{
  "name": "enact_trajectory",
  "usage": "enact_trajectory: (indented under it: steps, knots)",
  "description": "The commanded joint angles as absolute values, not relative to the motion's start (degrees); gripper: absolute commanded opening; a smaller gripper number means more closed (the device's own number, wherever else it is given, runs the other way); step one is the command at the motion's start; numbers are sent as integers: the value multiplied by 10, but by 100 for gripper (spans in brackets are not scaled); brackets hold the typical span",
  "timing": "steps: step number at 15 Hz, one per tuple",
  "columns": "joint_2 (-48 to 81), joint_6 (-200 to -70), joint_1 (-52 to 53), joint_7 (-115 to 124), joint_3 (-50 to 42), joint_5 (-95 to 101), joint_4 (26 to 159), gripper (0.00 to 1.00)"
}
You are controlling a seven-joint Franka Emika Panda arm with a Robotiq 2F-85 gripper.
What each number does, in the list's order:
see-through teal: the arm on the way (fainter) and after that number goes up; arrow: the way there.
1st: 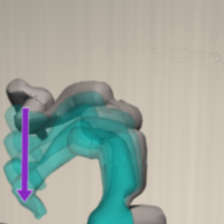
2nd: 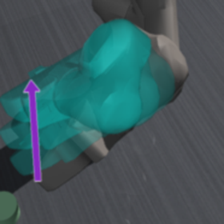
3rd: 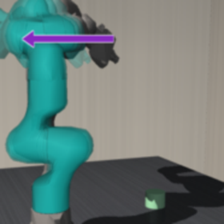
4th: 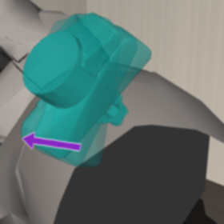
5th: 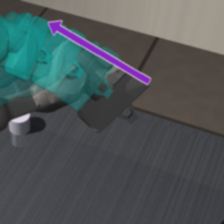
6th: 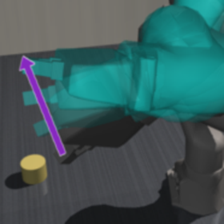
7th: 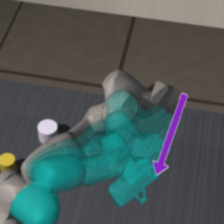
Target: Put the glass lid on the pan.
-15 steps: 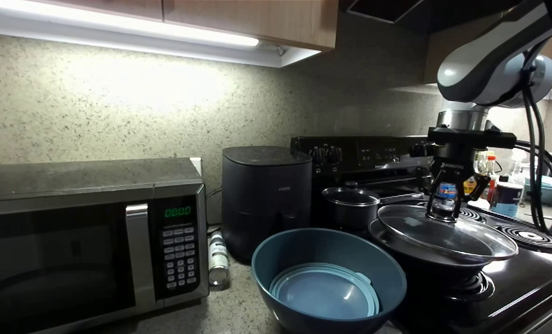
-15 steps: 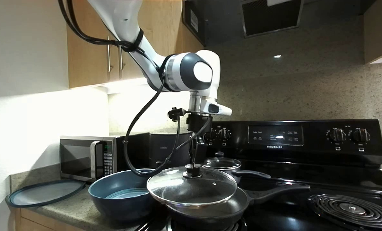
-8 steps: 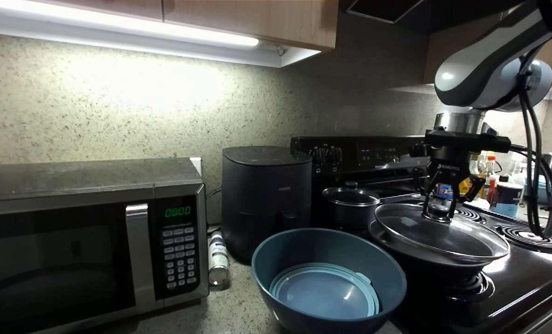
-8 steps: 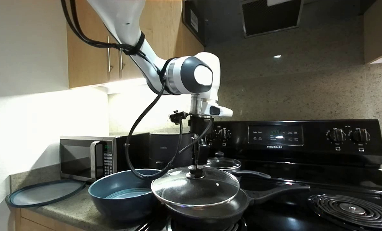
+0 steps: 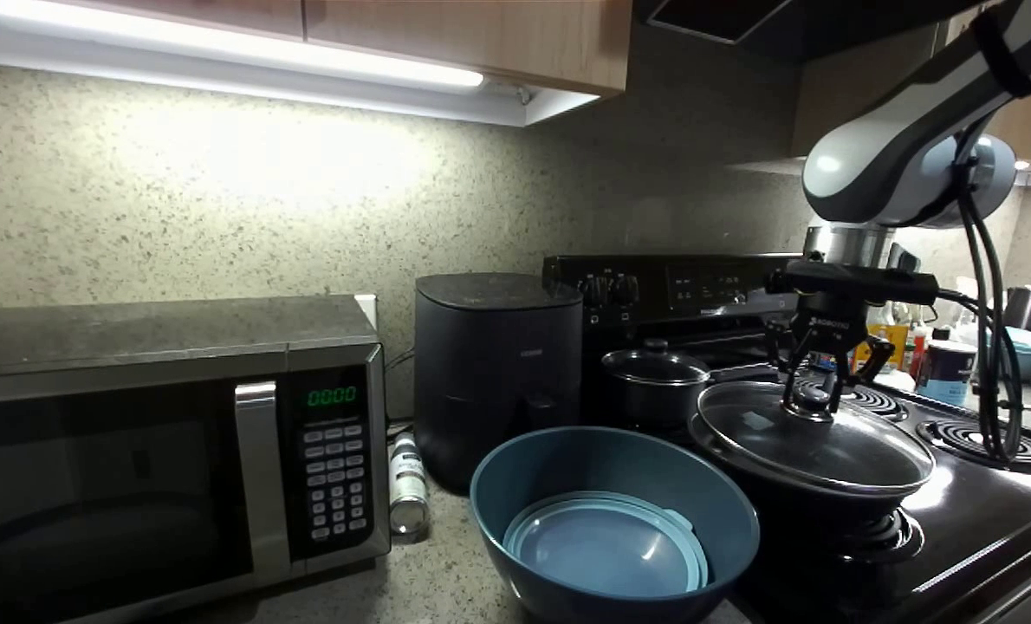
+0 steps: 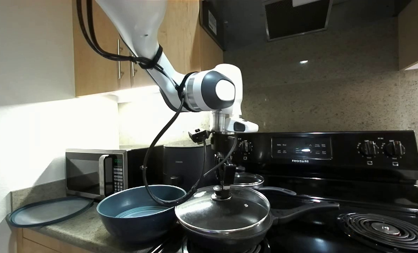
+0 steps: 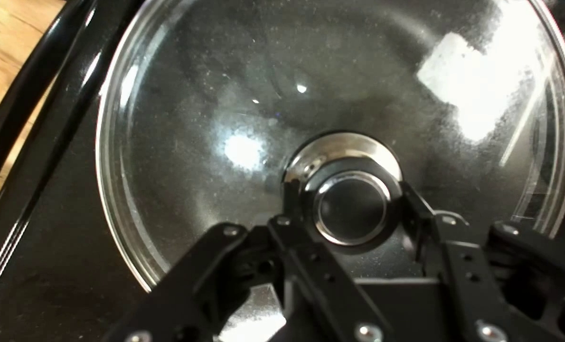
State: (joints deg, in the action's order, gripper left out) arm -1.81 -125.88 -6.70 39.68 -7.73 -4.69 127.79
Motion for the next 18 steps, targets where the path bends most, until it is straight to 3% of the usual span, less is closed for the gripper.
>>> enact_trajectory:
  steps: [1, 18]
  knots:
    - [-14, -1258, -72, 383, -77, -49, 1269, 25]
    - [-35, -1223, -66, 368, -74, -55, 1261, 25]
